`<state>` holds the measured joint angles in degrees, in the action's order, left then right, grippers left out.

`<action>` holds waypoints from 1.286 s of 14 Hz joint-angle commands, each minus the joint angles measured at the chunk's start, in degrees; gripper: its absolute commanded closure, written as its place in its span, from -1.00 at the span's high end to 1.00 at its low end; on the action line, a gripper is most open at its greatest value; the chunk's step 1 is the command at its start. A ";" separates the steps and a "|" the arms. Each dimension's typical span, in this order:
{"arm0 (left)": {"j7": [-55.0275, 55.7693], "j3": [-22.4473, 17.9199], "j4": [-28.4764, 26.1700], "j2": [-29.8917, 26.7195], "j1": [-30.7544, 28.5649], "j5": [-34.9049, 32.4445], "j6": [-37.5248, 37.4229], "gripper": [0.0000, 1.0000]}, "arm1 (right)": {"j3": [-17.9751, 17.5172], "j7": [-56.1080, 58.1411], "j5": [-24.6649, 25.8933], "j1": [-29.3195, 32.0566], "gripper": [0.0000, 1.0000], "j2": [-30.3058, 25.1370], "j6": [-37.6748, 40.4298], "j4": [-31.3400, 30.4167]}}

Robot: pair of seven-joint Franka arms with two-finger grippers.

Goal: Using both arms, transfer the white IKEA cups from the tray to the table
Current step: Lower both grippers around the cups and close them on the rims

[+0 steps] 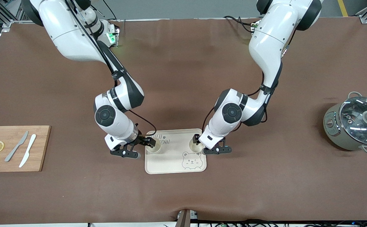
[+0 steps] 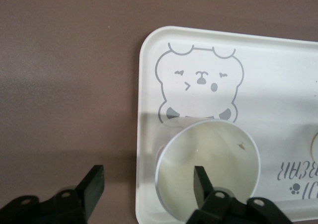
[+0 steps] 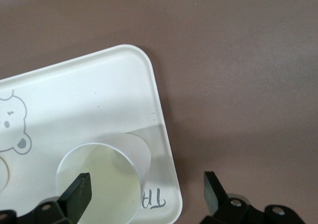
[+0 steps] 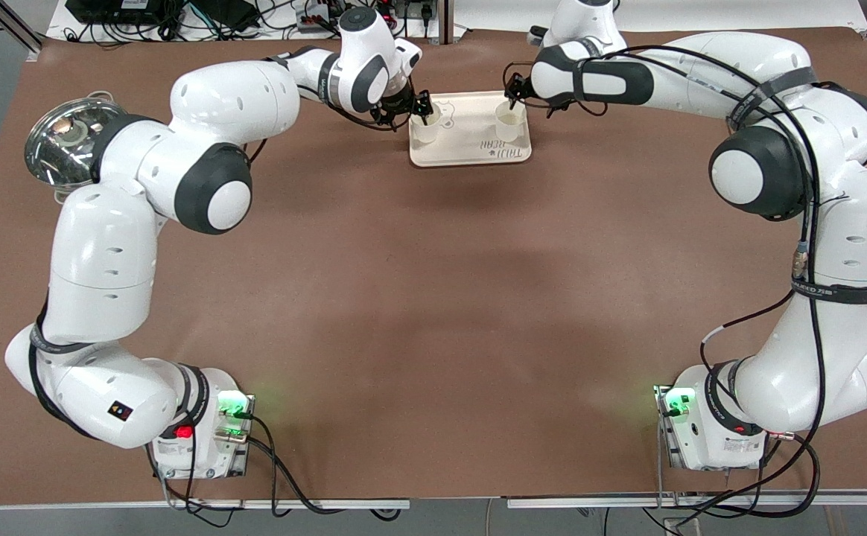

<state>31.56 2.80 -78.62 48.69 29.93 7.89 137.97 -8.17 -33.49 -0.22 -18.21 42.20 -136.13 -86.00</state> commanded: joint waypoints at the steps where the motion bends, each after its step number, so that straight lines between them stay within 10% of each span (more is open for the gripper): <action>1: 0.78 -0.43 0.83 0.53 0.83 0.99 0.54 -1.00 | 1.14 -1.49 0.92 -1.48 1.00 2.27 -1.32 1.63; 10: 0.70 -0.60 1.62 -0.43 0.74 0.90 0.37 -1.00 | 1.14 -4.04 1.63 -2.18 0.97 4.74 -4.05 1.72; 14: 0.26 -1.39 6.00 -1.58 -0.40 0.64 -8.66 -1.00 | 1.14 -3.95 1.54 -1.92 -0.42 4.74 -3.97 1.72; 18: -3.42 -4.90 7.07 -4.12 -0.75 0.46 -16.58 -1.00 | 1.05 -3.95 1.54 -1.74 -1.00 4.74 -3.97 1.80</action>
<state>30.26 -0.68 -71.54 46.71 29.31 7.89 125.37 -7.10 -35.97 0.27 -19.84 45.98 -140.19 -85.88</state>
